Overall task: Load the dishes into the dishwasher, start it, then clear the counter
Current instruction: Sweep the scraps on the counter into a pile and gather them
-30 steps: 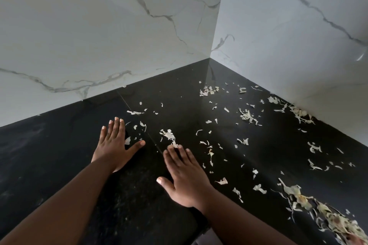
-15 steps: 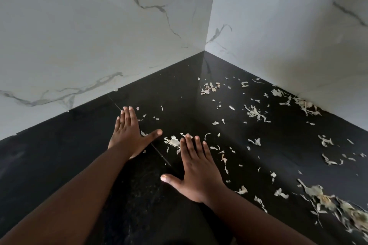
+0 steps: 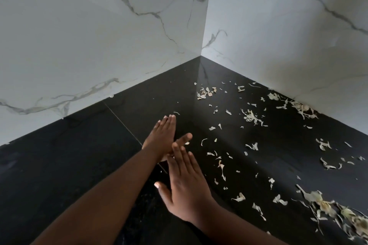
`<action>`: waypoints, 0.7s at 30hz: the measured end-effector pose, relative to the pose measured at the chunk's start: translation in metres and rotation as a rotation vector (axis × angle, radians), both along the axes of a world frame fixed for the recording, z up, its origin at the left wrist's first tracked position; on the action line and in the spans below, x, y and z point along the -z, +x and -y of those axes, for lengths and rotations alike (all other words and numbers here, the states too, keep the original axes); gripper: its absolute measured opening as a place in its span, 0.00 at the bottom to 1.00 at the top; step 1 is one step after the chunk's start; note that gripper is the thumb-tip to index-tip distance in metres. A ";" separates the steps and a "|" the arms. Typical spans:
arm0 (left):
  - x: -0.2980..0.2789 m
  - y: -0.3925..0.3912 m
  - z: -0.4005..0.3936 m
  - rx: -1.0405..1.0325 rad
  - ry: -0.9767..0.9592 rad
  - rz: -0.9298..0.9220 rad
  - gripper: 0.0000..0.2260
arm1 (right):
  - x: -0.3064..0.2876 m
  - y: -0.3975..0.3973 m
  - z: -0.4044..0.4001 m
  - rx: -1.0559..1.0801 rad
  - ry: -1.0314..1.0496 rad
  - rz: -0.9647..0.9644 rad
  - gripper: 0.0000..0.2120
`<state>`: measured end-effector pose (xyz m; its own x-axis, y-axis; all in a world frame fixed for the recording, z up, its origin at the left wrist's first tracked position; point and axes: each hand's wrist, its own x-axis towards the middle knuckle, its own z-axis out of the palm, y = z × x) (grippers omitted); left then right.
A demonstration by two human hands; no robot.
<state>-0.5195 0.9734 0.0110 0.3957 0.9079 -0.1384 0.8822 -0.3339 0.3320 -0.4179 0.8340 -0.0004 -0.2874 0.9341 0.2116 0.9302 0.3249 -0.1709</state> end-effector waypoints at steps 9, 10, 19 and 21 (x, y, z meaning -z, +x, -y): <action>0.005 0.067 0.026 0.161 0.047 0.018 0.31 | -0.011 0.063 0.003 0.180 0.115 -0.090 0.23; 0.002 0.069 0.029 0.152 0.012 0.131 0.31 | -0.015 0.065 0.003 0.167 0.118 -0.086 0.23; -0.015 -0.066 0.046 -0.322 0.104 0.318 0.30 | -0.018 0.025 0.001 -0.050 0.003 0.094 0.32; -0.012 -0.086 0.057 -0.381 0.078 0.326 0.31 | -0.015 0.003 -0.003 -0.182 -0.080 0.155 0.34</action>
